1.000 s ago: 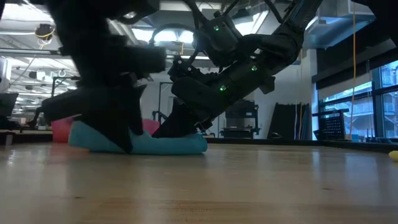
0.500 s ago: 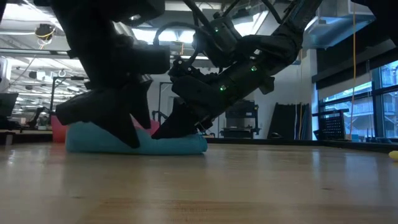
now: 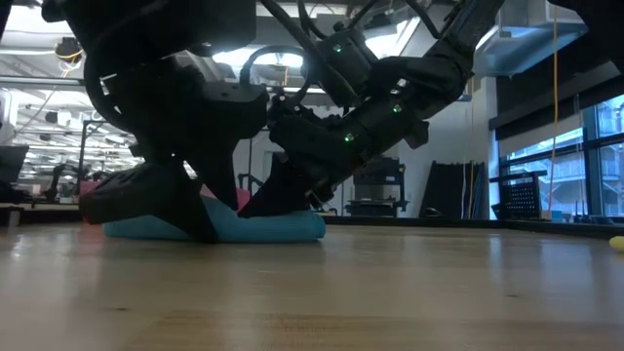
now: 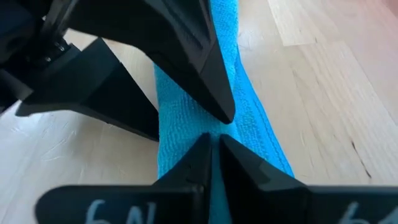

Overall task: Roll microfiber towels into tight, uniform cylinder then place into a basket
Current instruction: Roll the blue microfiber towel, then put the rolled blue microfiber towel into the red bin

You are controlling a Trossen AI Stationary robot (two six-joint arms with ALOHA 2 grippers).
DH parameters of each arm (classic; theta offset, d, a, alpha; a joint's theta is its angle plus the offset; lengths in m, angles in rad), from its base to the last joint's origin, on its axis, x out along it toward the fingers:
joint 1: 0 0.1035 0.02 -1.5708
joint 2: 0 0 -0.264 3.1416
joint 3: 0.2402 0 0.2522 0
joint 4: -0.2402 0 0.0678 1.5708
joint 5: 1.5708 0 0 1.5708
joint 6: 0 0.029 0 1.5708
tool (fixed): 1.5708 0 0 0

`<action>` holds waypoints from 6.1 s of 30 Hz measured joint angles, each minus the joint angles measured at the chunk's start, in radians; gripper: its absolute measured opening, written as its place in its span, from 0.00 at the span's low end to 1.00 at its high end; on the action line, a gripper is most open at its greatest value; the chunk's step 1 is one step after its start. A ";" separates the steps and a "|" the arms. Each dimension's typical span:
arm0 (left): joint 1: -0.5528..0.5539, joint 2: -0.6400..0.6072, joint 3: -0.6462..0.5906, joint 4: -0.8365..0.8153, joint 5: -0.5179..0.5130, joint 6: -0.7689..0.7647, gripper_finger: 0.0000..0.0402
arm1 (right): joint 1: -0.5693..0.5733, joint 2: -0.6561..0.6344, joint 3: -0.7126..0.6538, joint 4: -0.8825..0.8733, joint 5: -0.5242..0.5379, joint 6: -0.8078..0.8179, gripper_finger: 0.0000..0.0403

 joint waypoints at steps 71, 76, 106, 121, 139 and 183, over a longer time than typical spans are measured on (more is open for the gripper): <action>0.029 0.072 0.065 -0.064 -0.128 0.031 0.53 | -0.126 0.000 0.000 -0.058 -0.262 0.342 0.09; 0.044 0.072 0.066 -0.048 -0.120 0.032 0.50 | -0.126 0.000 0.000 -0.058 -0.263 0.339 0.09; 0.061 0.024 0.062 -0.087 -0.065 -0.006 0.01 | -0.104 -0.269 0.001 -0.294 -0.177 -0.029 0.22; 0.149 -0.331 0.113 -0.443 -0.198 -0.005 0.00 | -0.087 -0.596 0.001 -0.570 0.121 -0.185 0.40; 0.722 -0.673 0.108 -0.405 -0.025 0.458 0.00 | -0.084 -0.624 -0.001 -0.595 0.112 -0.292 0.34; 0.748 -0.739 -0.498 0.065 0.167 0.346 0.08 | -0.045 -0.624 -0.001 -0.550 0.079 -0.369 0.34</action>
